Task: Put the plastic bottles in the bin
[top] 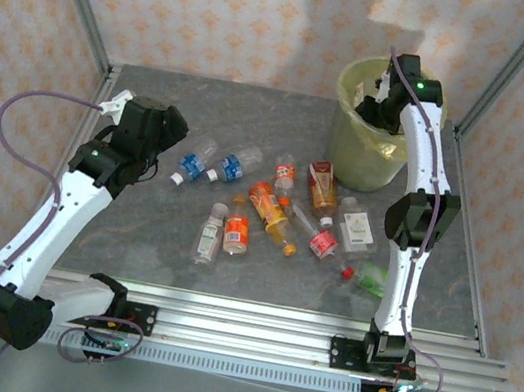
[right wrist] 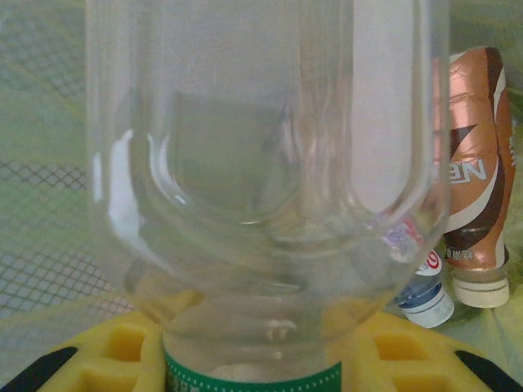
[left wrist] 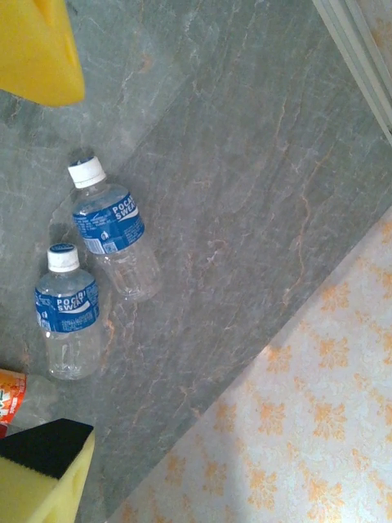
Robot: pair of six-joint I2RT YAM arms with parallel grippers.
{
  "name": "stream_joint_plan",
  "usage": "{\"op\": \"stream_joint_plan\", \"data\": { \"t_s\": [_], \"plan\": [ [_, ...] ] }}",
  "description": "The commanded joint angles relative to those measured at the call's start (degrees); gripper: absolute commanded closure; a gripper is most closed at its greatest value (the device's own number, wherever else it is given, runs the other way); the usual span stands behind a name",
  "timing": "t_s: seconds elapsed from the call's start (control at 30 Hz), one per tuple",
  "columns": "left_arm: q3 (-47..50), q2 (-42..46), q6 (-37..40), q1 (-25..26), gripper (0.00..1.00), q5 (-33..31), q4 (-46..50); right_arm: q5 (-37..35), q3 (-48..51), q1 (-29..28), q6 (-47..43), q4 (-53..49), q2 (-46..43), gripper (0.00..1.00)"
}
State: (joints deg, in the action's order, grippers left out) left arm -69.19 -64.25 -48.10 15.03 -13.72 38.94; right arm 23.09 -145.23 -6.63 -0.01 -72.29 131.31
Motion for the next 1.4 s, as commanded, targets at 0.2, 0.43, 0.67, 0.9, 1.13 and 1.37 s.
{"op": "stream_joint_plan", "data": {
  "t_s": [0.2,0.43,0.67,0.9,1.13,1.37],
  "plan": [
    [-0.53,-0.77,-0.67,0.4,0.0,0.36,1.52,0.56,-0.45,-0.13,-1.92,-2.17,0.41,0.4],
    [-0.61,-1.4,-0.64,0.38,0.0,0.49,1.59,-1.04,-0.76,-0.07,-2.19,-1.97,-2.13,0.3],
    [-1.73,-3.03,0.6,0.36,0.0,1.63,2.52,-4.21,-1.07,-0.13,-1.69,-1.84,-5.31,0.3],
    [-2.49,-6.03,3.95,0.41,0.0,5.07,4.4,-6.57,0.56,-0.09,-0.7,-0.63,-10.54,0.27],
    [-1.14,-10.05,4.16,0.43,0.0,6.16,6.87,-8.82,6.05,-0.09,-0.36,2.2,-17.49,0.21],
    [-2.03,-16.32,12.39,0.34,0.0,6.39,7.19,-10.5,15.04,-0.13,0.41,7.11,-26.59,0.01]
  ]
}}
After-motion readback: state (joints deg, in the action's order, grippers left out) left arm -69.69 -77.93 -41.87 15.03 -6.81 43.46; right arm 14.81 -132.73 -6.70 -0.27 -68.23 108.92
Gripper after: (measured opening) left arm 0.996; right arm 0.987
